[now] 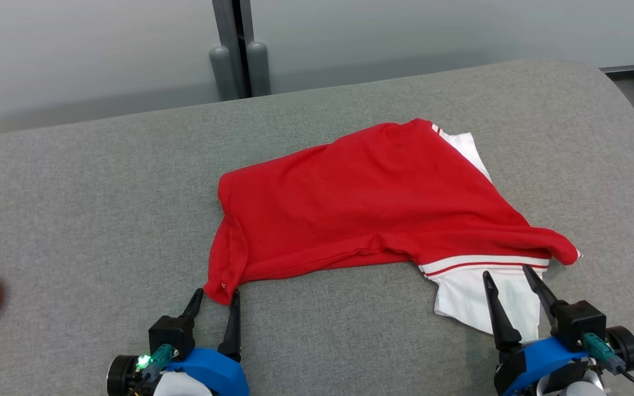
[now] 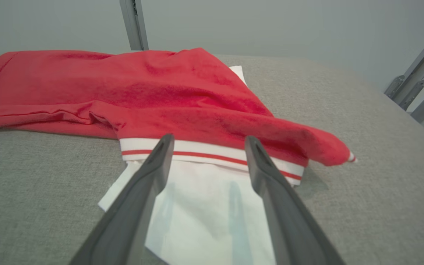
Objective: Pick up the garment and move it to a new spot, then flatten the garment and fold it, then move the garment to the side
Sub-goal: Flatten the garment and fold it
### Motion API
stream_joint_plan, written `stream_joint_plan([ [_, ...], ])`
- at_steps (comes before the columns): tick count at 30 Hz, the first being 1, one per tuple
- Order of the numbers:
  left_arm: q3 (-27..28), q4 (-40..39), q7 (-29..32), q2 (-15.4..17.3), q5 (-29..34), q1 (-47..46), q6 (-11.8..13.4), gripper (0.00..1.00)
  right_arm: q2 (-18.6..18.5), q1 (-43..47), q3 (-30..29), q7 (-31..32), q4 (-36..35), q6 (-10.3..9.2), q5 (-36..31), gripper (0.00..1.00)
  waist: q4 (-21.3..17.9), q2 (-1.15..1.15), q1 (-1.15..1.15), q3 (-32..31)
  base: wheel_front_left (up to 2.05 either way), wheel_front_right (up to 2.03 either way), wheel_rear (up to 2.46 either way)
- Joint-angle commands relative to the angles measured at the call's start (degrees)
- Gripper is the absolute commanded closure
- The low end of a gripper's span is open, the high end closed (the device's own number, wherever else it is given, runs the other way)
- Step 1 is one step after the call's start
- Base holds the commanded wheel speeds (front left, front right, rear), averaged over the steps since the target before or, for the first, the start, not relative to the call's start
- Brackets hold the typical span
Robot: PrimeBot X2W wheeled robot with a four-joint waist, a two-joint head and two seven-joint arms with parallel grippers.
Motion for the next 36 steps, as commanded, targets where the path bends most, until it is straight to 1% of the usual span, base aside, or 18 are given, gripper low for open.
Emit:
stream_joint_plan([
  [1, -0.07, -0.12, -0.02, 0.1, -0.16, -0.11, -0.13, 0.07, -0.14, 0.09, 0.13, -0.02, 0.25, -0.04, 0.1, 0.0, 0.1, -0.01, 0.0, -0.17, 0.0, 0.0, 0.0],
  [4, -0.14, -0.93, -0.03, 0.1, -0.09, 0.03, 0.14, 0.16, -0.42, -0.39, 0.57, -0.02, 0.61, -0.04, 0.35, 0.0, 0.2, -0.01, 0.0, -0.47, 0.0, 0.0, 0.0],
  [6, -0.15, -1.72, -0.03, 0.1, 0.52, 0.01, 0.37, 0.28, -0.55, -0.73, 0.78, -0.02, 0.7, -0.04, 0.55, 0.0, 0.13, -0.01, 0.0, -0.51, 0.0, 0.0, 0.0],
  [7, -0.01, -2.11, -0.03, 0.1, 0.71, 0.06, 0.61, 0.29, -0.59, -0.86, 0.82, -0.02, 0.69, -0.04, 0.56, 0.0, 0.08, -0.01, 0.0, -0.49, 0.0, 0.0, 0.0],
  [9, 0.15, -2.73, -0.03, 0.1, 0.72, 0.34, 0.84, 0.39, -0.77, -0.99, 0.83, -0.02, 0.72, -0.04, 0.64, 0.0, -0.02, -0.01, 0.0, -0.55, 0.0, 0.0, 0.0],
  [10, 0.2, -2.93, -0.02, 0.1, 0.63, 0.47, 0.89, 0.54, -0.84, -1.0, 0.8, -0.02, 0.74, -0.04, 0.69, 0.0, -0.07, -0.01, 0.0, -0.55, 0.0, 0.0, 0.0],
  [11, 0.23, -3.08, -0.02, 0.1, 0.59, 0.57, 0.87, 0.64, -0.85, -0.97, 0.75, -0.02, 0.76, -0.04, 0.78, 0.0, -0.12, -0.01, 0.0, -0.56, 0.0, 0.0, 0.0],
  [12, 0.28, -3.29, -0.03, 0.1, 0.53, 0.59, 0.77, 0.88, -0.83, -0.88, 0.7, -0.02, 0.8, -0.04, 0.84, 0.0, -0.12, -0.01, 0.0, -0.6, 0.0, 0.0, 0.0],
  [13, 0.37, -3.37, -0.03, 0.1, 0.41, 0.64, 0.6, 1.0, -0.81, -0.71, 0.57, -0.02, 0.89, -0.04, 0.89, 0.0, -0.09, -0.01, 0.0, -0.68, 0.0, 0.0, 0.0],
  [17, 1.55, -4.1, -0.02, 0.13, -0.96, 0.98, 0.47, 1.0, -0.56, 0.32, -0.08, -0.02, 1.01, -0.04, 0.89, 0.0, 0.71, -0.01, 0.0, -1.17, 0.0, 0.0, 0.0],
  [22, 4.51, -5.99, -0.03, 0.14, -3.88, 2.58, 1.1, 1.0, -0.38, 0.86, -0.41, -0.02, 1.37, -0.04, 0.95, 0.0, 3.52, -0.01, 0.0, -2.44, 0.0, 0.0, 0.0],
  [25, 5.87, -5.5, -0.02, 0.08, -5.99, 3.94, 1.41, 1.0, -0.25, 1.1, -0.1, -0.02, 1.53, -0.04, 0.98, 0.0, 5.34, -0.01, 0.0, -3.42, 0.0, 0.0, 0.0],
  [30, 7.56, -3.43, -0.03, 0.07, -7.03, 5.61, 1.86, 1.0, 0.34, 1.4, 1.17, -0.02, 1.24, -0.04, 0.75, 0.0, 7.27, -0.01, 0.0, -4.71, 0.0, 0.0, 0.0],
  [33, 8.17, -3.46, -0.03, 0.11, -6.28, 5.89, 1.88, 1.0, 0.56, 1.35, 1.61, -0.02, 1.01, -0.04, 1.08, 0.0, 7.69, -0.01, 0.0, -5.09, 0.0, 0.0, 0.0],
  [34, 8.48, -4.07, -0.05, 0.13, -5.67, 6.11, 1.97, 0.69, 0.71, 1.31, 1.84, -0.02, 0.7, -0.04, 1.22, 0.0, 7.83, -0.01, 0.0, -5.31, 0.0, 0.0, 0.0],
  [35, 8.79, -4.77, -0.09, 0.12, -4.91, 6.42, 2.02, 0.0, 0.81, 1.33, 1.95, -0.02, 0.33, -0.04, 1.15, 0.0, 7.93, -0.01, 0.0, -5.45, 0.0, 0.0, 0.0],
  [36, 9.07, -5.61, -0.09, 0.1, -3.72, 6.69, 2.12, 0.0, 0.87, 1.35, 2.01, -0.02, -0.17, -0.04, 1.18, 0.0, 7.99, -0.01, 0.0, -5.64, 0.0, 0.0, 0.0],
])
